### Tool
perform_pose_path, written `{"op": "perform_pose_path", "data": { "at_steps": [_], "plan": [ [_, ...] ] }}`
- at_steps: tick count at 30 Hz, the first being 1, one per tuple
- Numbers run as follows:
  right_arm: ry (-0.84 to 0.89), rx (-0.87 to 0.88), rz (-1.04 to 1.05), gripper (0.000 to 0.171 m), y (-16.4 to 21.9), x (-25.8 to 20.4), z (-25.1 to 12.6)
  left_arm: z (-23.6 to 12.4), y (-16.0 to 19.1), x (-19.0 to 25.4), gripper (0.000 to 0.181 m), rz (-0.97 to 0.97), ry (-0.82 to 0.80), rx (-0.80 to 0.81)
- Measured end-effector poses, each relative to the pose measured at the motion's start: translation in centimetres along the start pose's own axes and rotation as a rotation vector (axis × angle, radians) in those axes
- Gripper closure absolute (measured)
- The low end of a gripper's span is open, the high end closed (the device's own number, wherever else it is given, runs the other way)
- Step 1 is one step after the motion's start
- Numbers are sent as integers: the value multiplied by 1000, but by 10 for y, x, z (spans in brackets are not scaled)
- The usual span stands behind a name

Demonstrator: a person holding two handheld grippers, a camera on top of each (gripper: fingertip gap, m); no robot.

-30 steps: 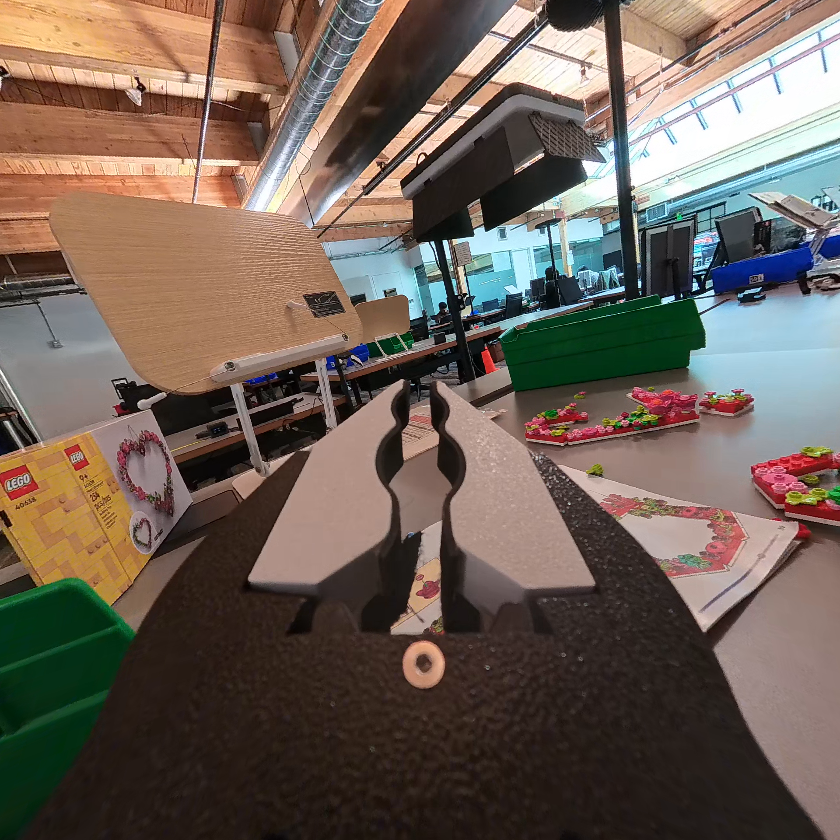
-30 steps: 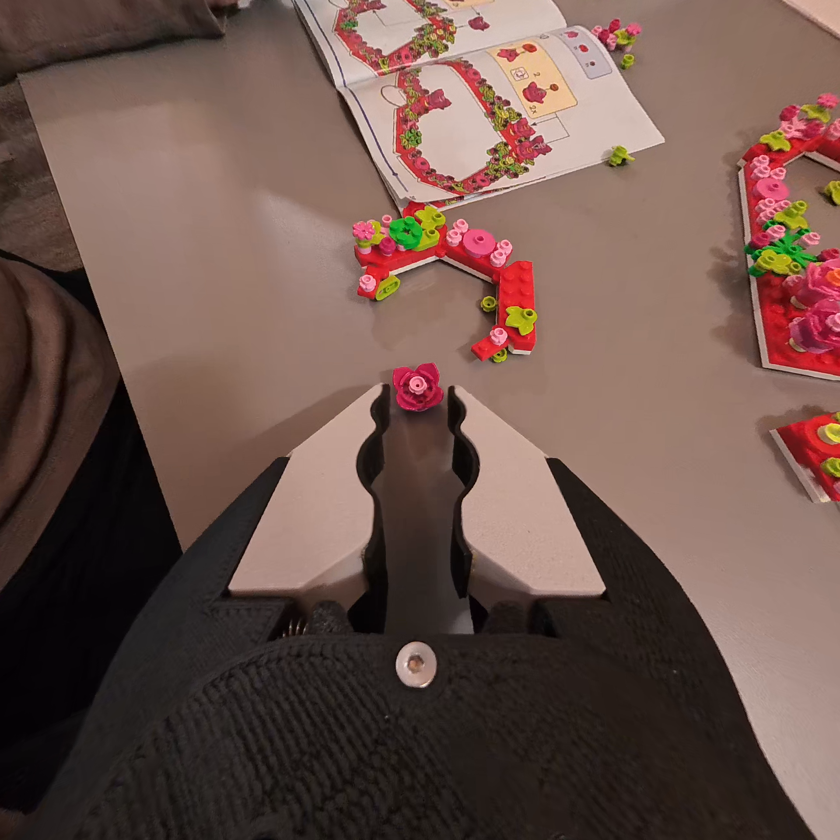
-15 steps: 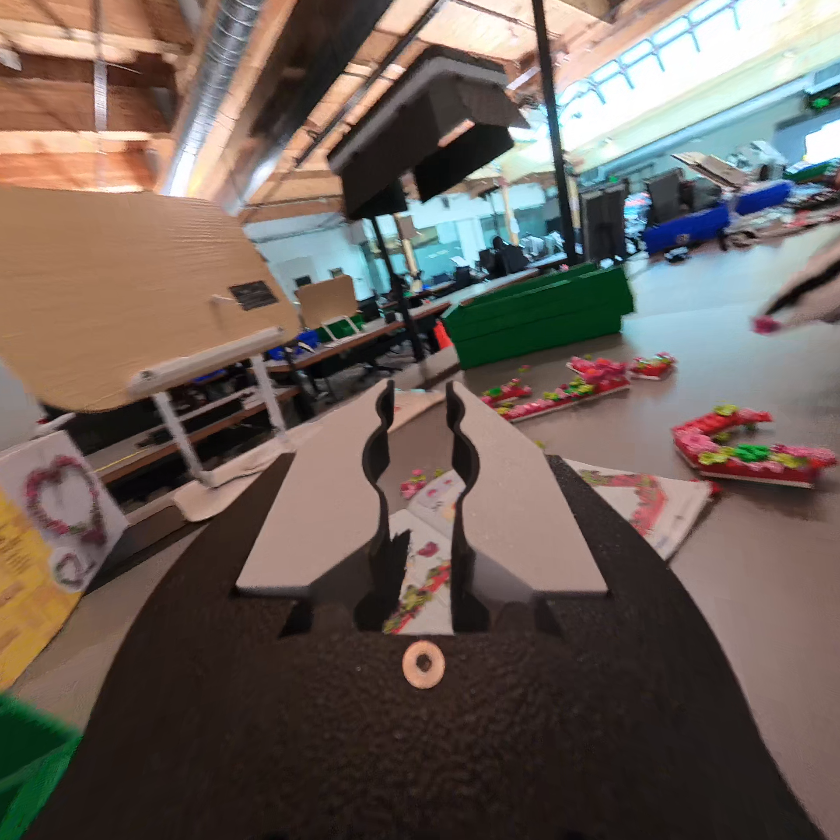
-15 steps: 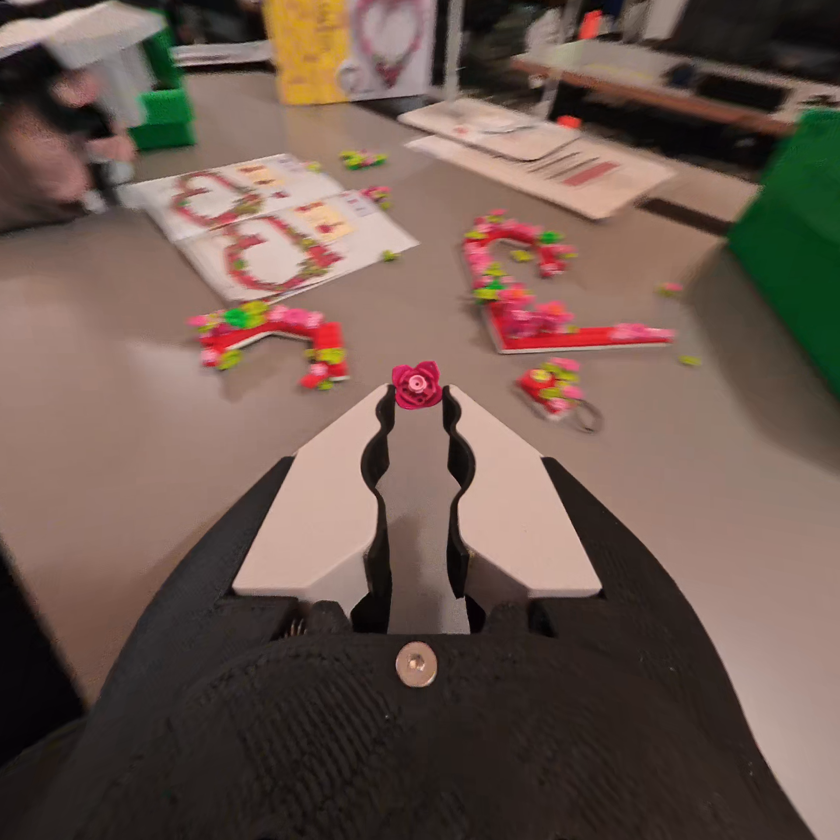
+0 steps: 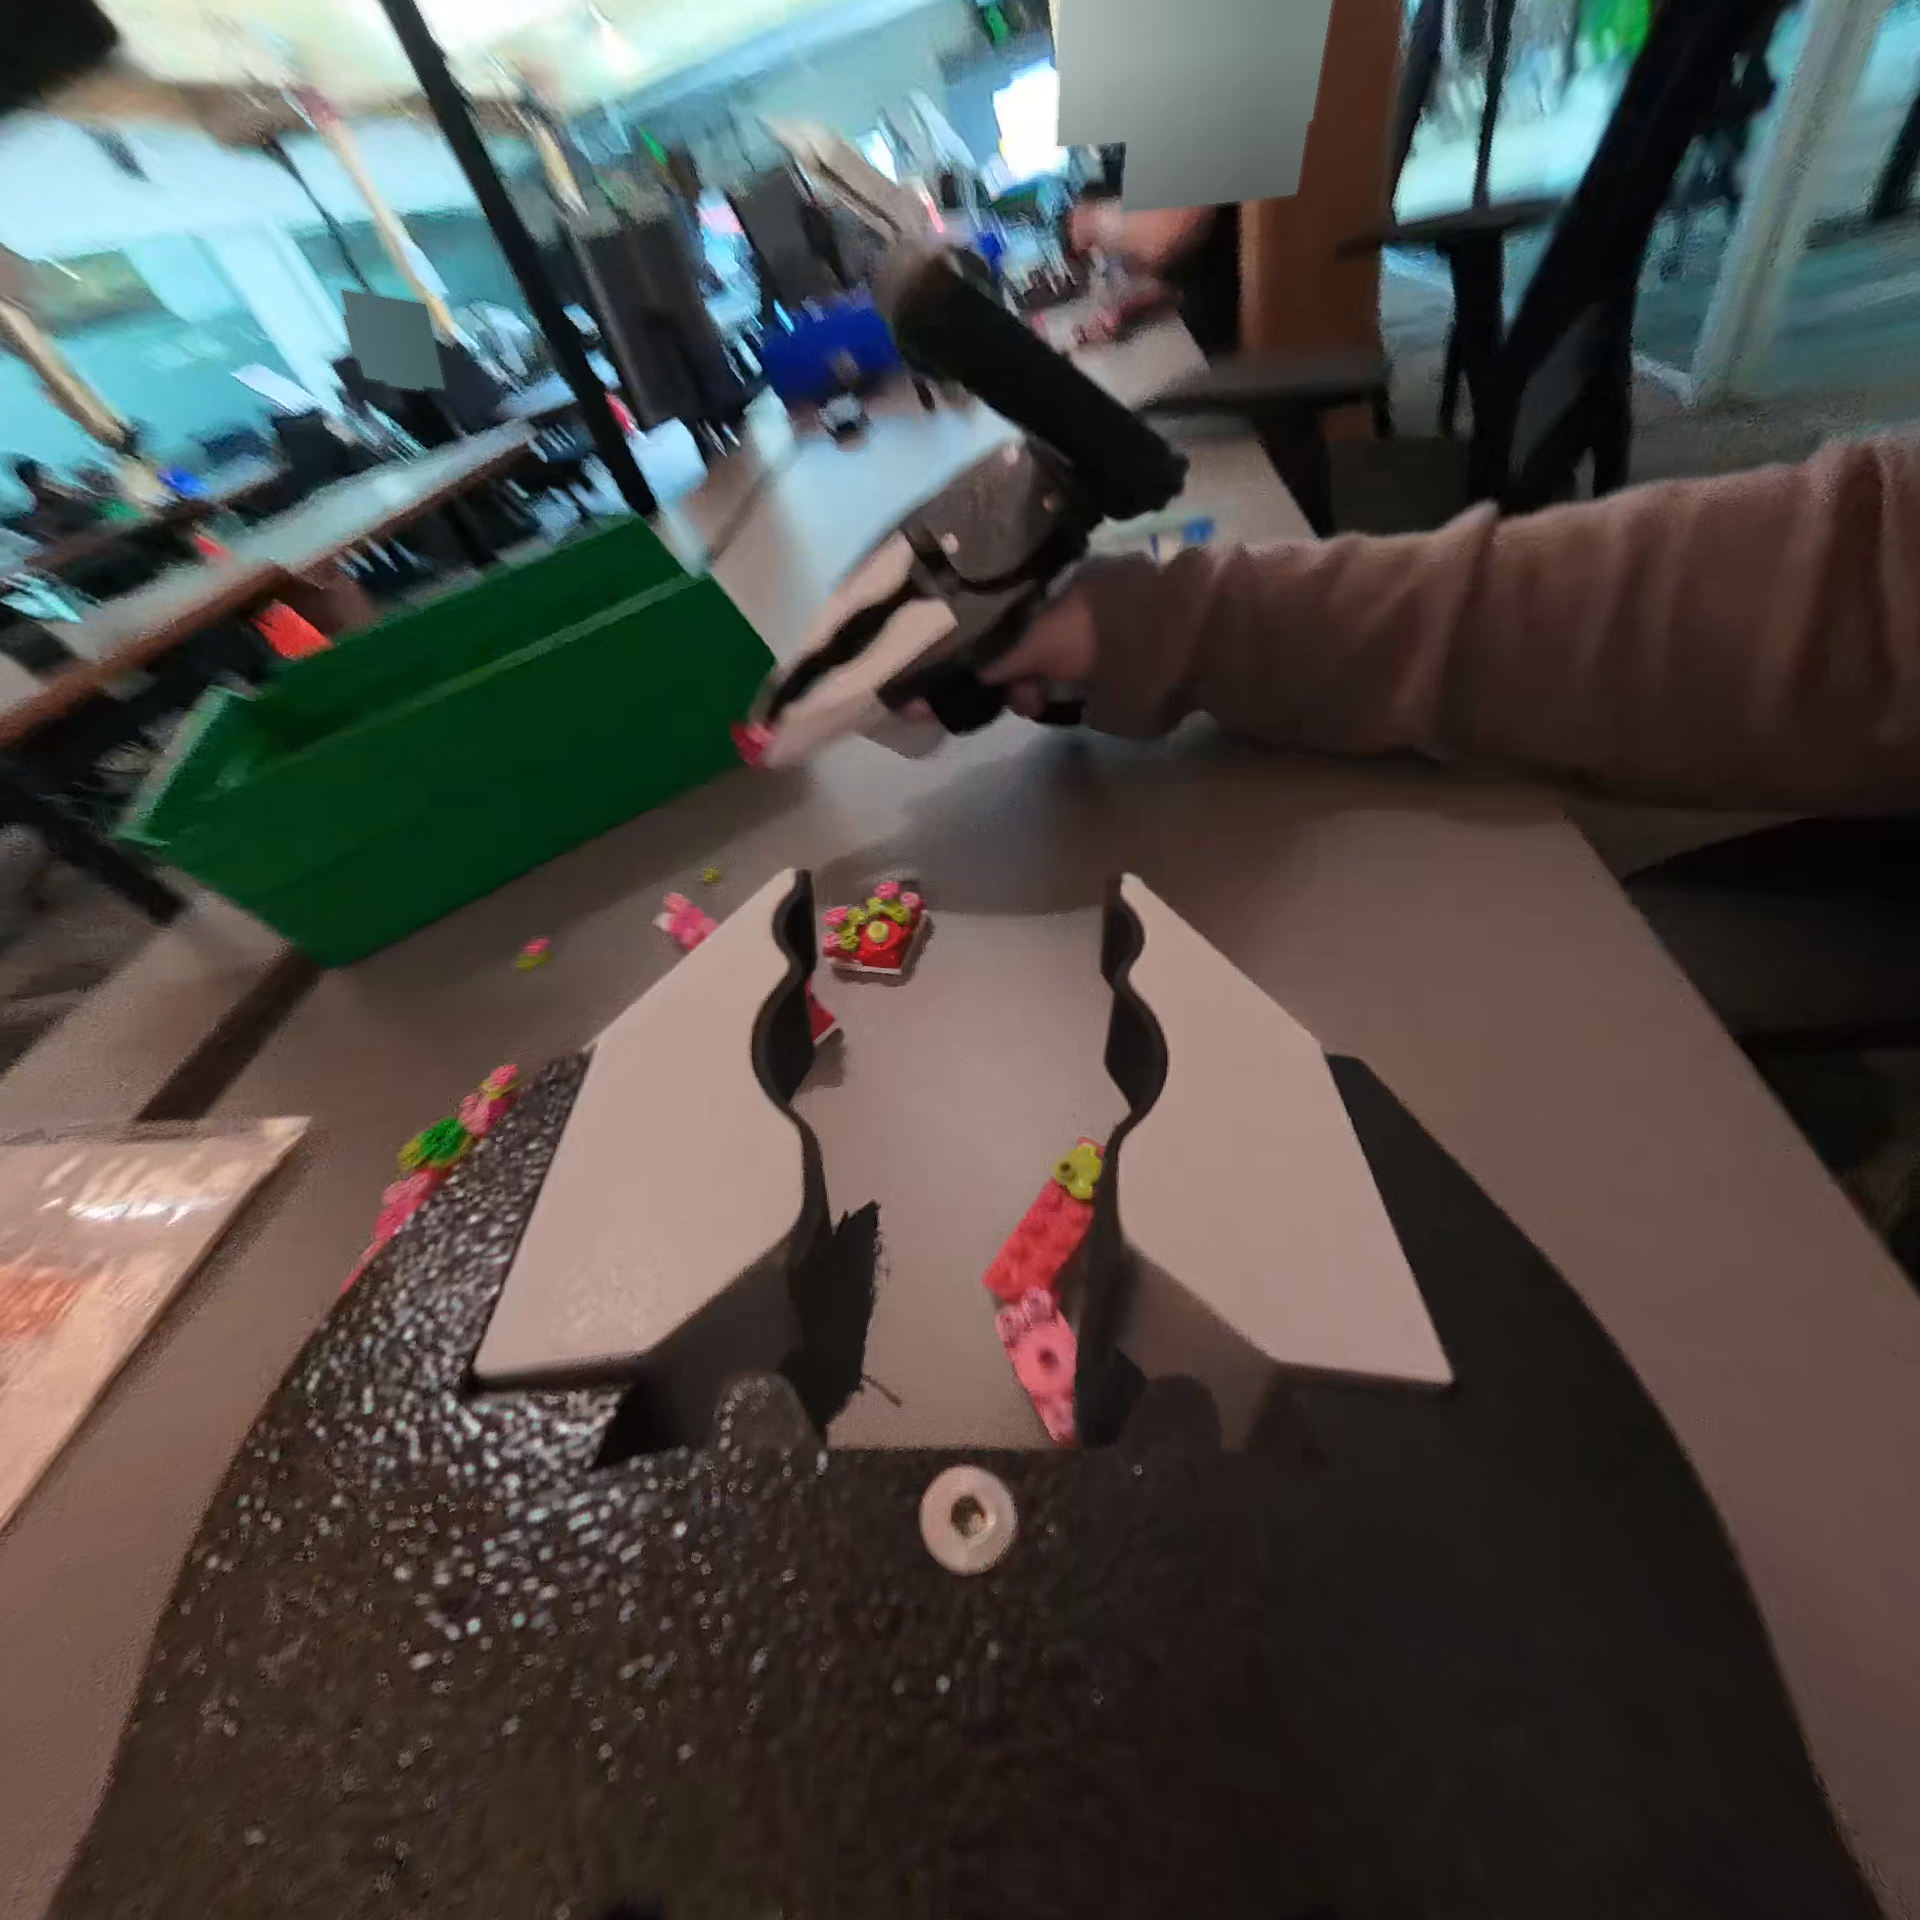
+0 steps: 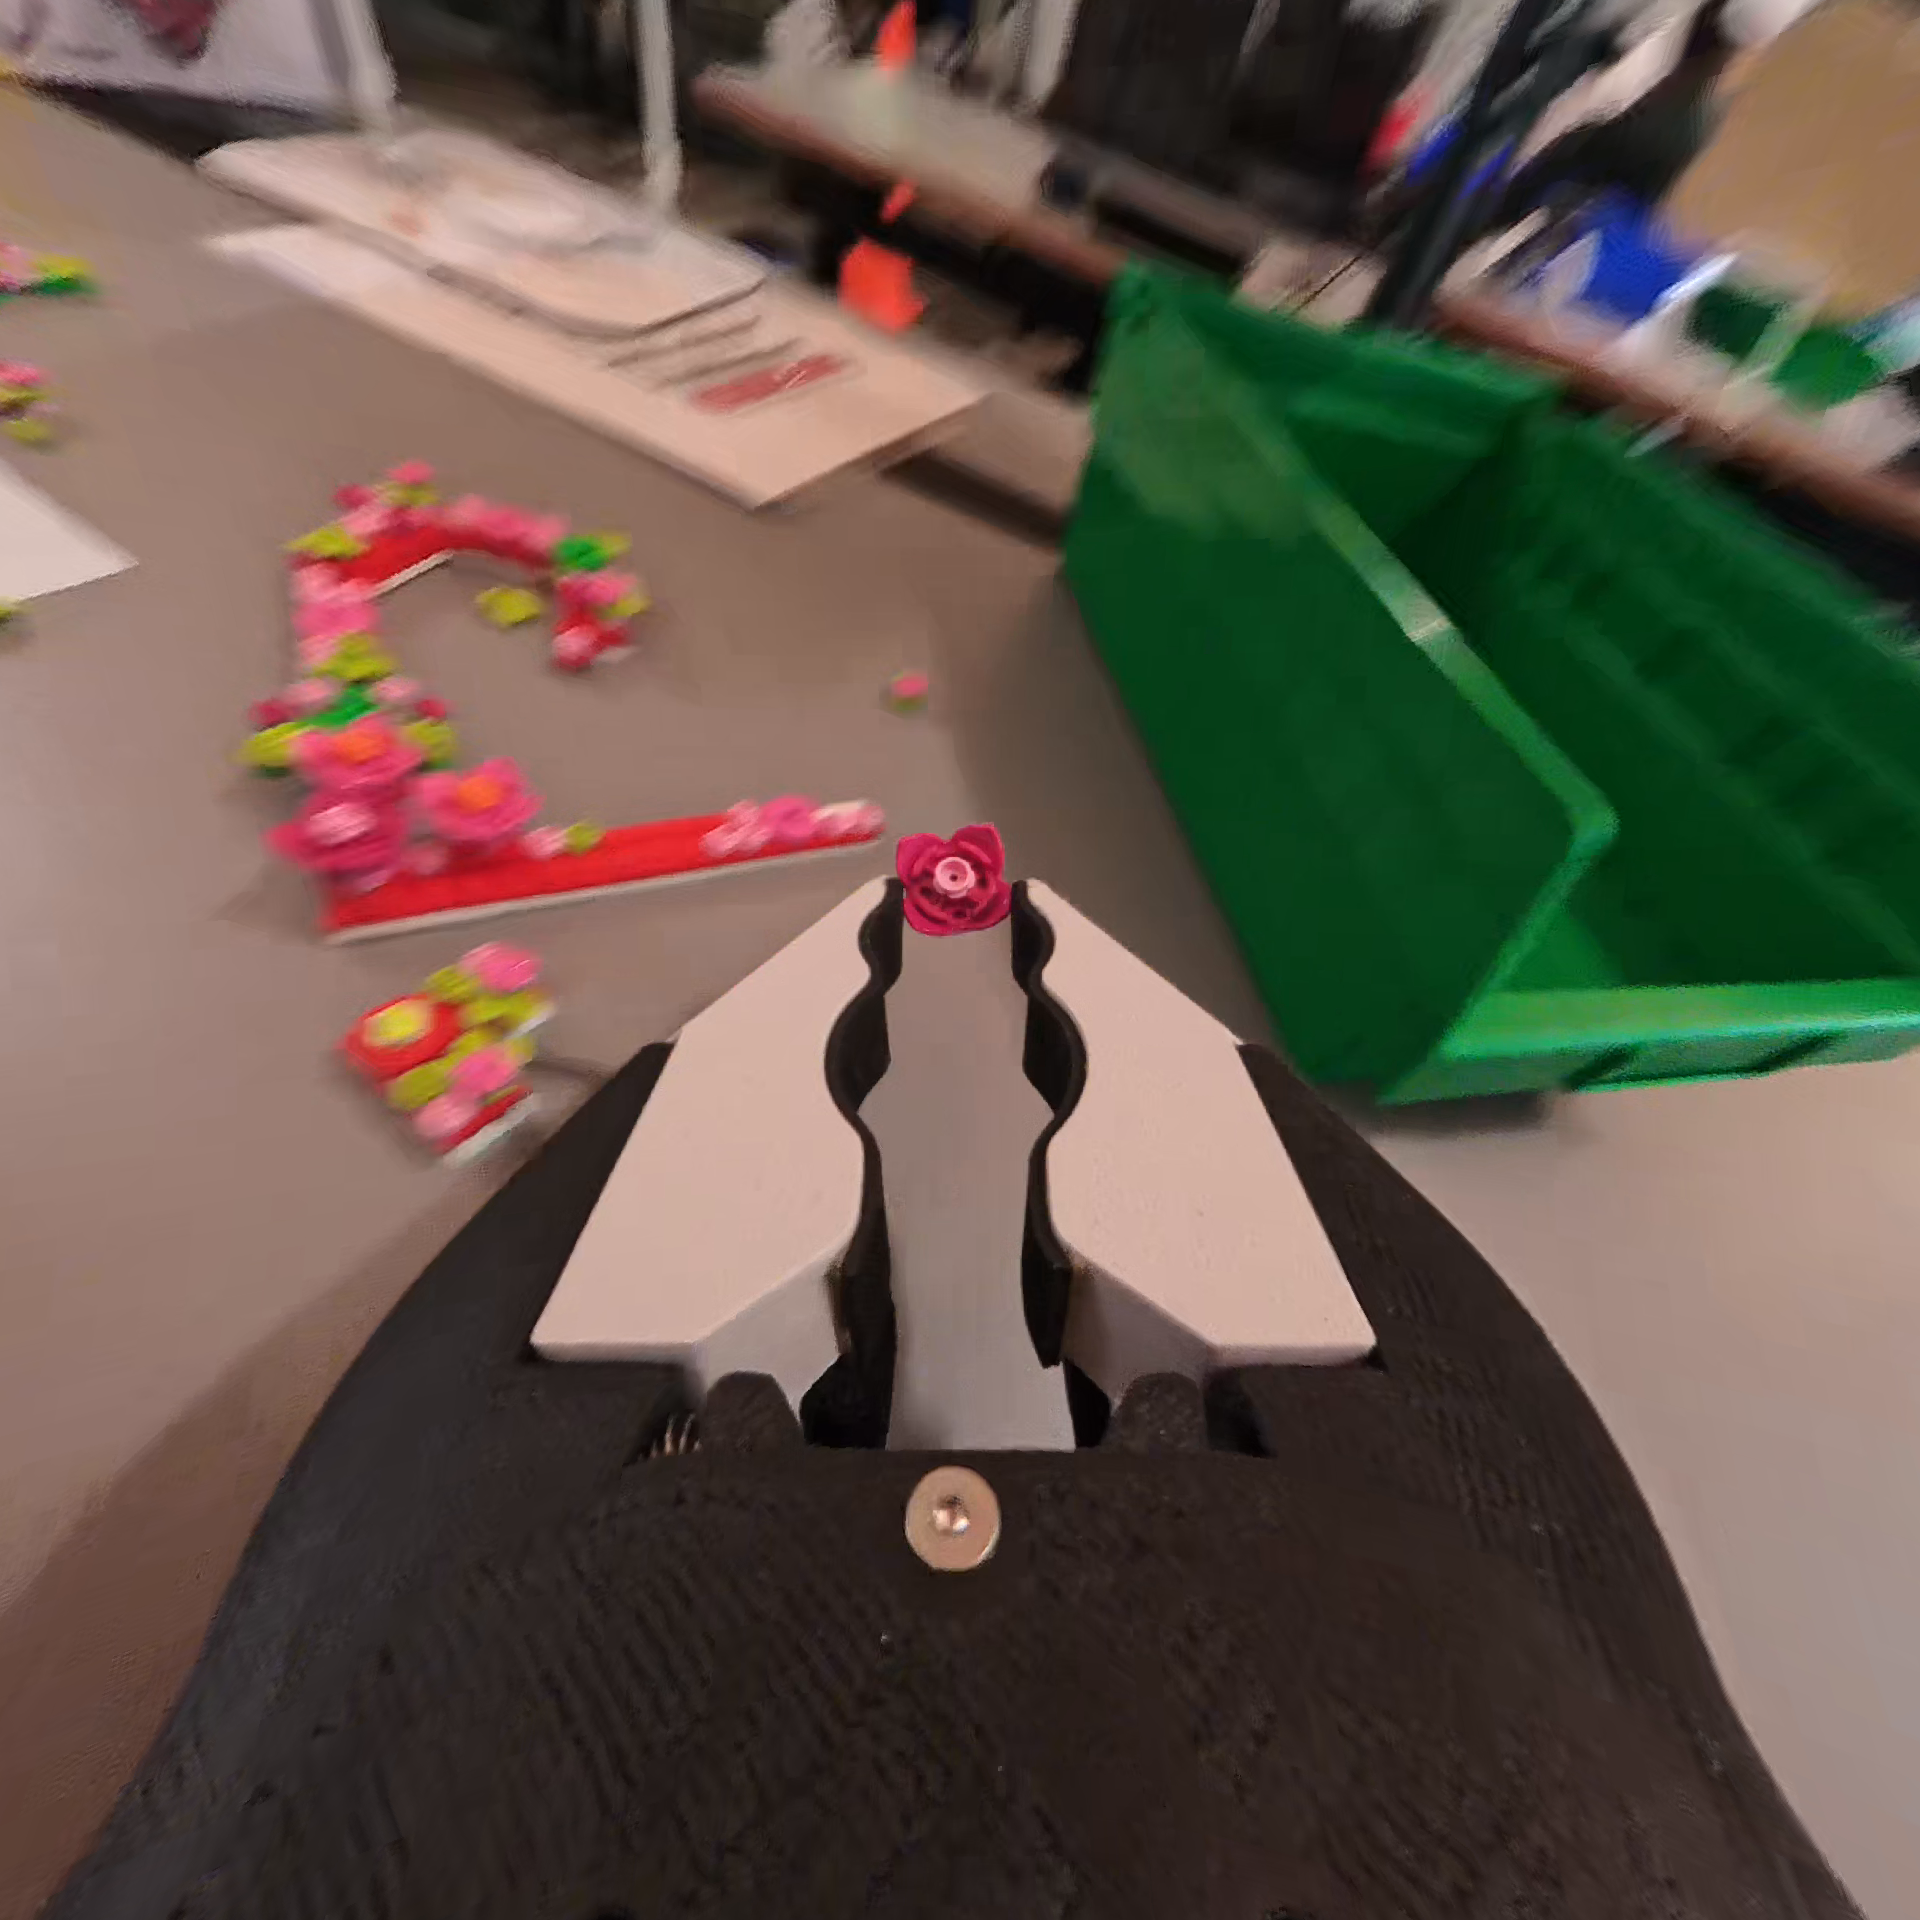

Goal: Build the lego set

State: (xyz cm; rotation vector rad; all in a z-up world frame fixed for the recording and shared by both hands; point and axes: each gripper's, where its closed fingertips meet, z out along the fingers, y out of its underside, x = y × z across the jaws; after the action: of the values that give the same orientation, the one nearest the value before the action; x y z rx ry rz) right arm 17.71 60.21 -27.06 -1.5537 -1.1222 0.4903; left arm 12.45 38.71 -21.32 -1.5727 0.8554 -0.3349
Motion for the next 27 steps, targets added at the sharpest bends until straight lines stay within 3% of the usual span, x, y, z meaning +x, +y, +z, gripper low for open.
{"op": "perform_pose_path", "data": {
  "at_steps": [3,7,12,18,27],
  "plan": [
    [242,159,-76,152,-18,37,-8,54,18,-5,120,71,165,-224],
    [413,188,-252,153,-17,52,-25,101,41,-14,110,195,406,-466],
    [472,257,-162,152,-20,67,-37,134,69,-9,103,310,622,-653],
    [472,282,-129,153,-22,70,-40,135,98,-11,99,399,627,-898],
    [452,295,-127,153,-23,66,-40,119,103,5,91,257,612,-1008]
  ]
}}
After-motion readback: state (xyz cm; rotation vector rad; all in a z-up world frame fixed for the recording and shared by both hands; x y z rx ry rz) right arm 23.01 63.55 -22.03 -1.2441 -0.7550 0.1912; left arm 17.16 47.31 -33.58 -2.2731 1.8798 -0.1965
